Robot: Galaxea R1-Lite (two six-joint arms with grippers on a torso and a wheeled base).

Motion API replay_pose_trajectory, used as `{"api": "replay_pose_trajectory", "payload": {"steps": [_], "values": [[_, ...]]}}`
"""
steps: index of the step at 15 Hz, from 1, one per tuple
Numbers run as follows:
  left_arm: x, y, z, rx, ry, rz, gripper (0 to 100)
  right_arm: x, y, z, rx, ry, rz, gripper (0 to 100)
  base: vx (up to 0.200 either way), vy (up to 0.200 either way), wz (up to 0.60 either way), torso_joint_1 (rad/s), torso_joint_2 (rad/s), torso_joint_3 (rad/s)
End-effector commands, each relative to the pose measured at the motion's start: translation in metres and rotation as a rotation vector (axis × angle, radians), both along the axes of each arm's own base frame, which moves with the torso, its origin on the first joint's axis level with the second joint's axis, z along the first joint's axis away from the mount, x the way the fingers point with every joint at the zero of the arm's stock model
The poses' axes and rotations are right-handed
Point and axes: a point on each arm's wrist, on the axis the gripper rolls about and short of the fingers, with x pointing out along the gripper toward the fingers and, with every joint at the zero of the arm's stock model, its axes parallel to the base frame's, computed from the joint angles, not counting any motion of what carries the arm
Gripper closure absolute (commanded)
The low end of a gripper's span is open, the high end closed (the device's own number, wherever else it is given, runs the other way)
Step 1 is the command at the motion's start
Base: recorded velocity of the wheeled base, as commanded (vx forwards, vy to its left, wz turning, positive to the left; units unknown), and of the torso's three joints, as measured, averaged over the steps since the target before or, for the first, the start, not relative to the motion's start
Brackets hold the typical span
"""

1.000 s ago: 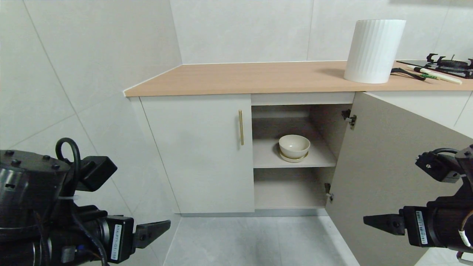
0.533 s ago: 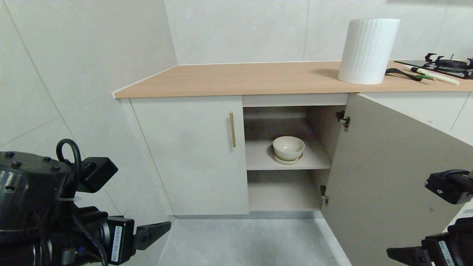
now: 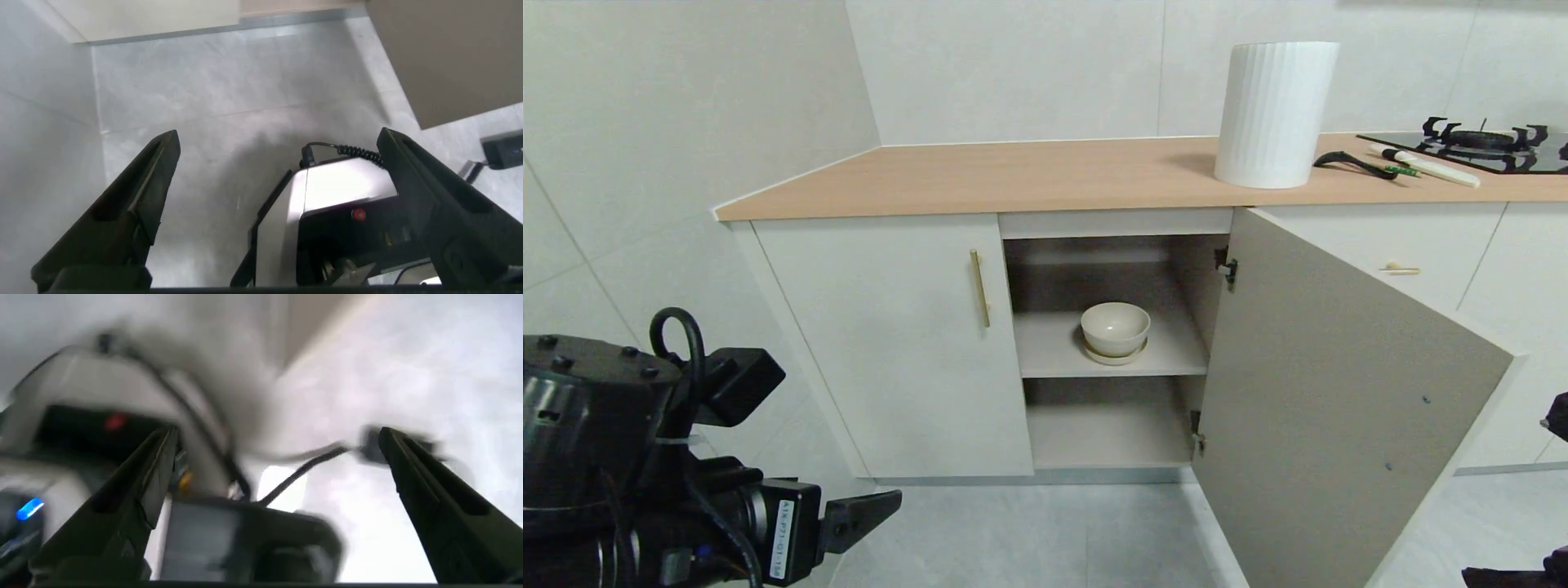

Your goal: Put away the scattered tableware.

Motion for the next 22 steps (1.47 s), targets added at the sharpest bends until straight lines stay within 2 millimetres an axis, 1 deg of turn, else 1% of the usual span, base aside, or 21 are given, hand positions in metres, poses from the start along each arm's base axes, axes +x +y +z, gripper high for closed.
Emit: {"api": "replay_pose_trajectory", "payload": {"steps": [1, 4, 6, 8, 11, 13, 16, 19, 21, 22], "values": [[0.000, 0.000, 0.000, 0.000, -0.001, 0.001, 0, -0.001, -0.006, 0.004, -0.010, -0.032, -0.051, 0, 0.000, 0.000, 0.00, 0.000, 0.00, 0.000], [0.000, 0.000, 0.000, 0.000, 0.000, 0.001, 0, 0.014, -0.019, 0.004, -0.047, -0.022, -0.187, 0, 0.000, 0.000, 0.00, 0.000, 0.00, 0.000], [0.000, 0.000, 0.000, 0.000, -0.001, 0.001, 0, 0.021, -0.032, 0.006, -0.076, -0.025, -0.260, 0, 0.000, 0.000, 0.00, 0.000, 0.00, 0.000], [0.000, 0.000, 0.000, 0.001, 0.002, 0.001, 0, 0.028, -0.044, 0.008, -0.096, -0.065, -0.326, 0, 0.000, 0.000, 0.00, 0.000, 0.00, 0.000], [0.000, 0.000, 0.000, -0.002, 0.001, 0.001, 0, 0.049, -0.059, 0.009, -0.082, -0.129, -0.437, 0, 0.000, 0.000, 0.00, 0.000, 0.00, 0.000], [0.000, 0.000, 0.000, -0.002, 0.001, 0.001, 0, 0.065, -0.066, 0.004, -0.077, -0.138, -0.480, 0, 0.000, 0.000, 0.00, 0.000, 0.00, 0.000], [0.000, 0.000, 0.000, -0.002, 0.001, 0.001, 0, 0.085, -0.073, -0.006, -0.067, -0.147, -0.528, 0, 0.000, 0.000, 0.00, 0.000, 0.00, 0.000], [0.000, 0.000, 0.000, -0.002, 0.001, 0.001, 0, 0.096, -0.072, -0.014, -0.038, -0.174, -0.549, 0, 0.000, 0.000, 0.00, 0.000, 0.00, 0.000], [0.000, 0.000, 0.000, -0.001, 0.003, 0.001, 0, 0.099, -0.072, -0.016, -0.036, -0.183, -0.544, 0, 0.000, 0.000, 0.00, 0.000, 0.00, 0.000], [0.000, 0.000, 0.000, -0.001, 0.003, 0.001, 0, 0.105, -0.068, -0.020, -0.013, -0.207, -0.543, 0, 0.000, 0.000, 0.00, 0.000, 0.00, 0.000]]}}
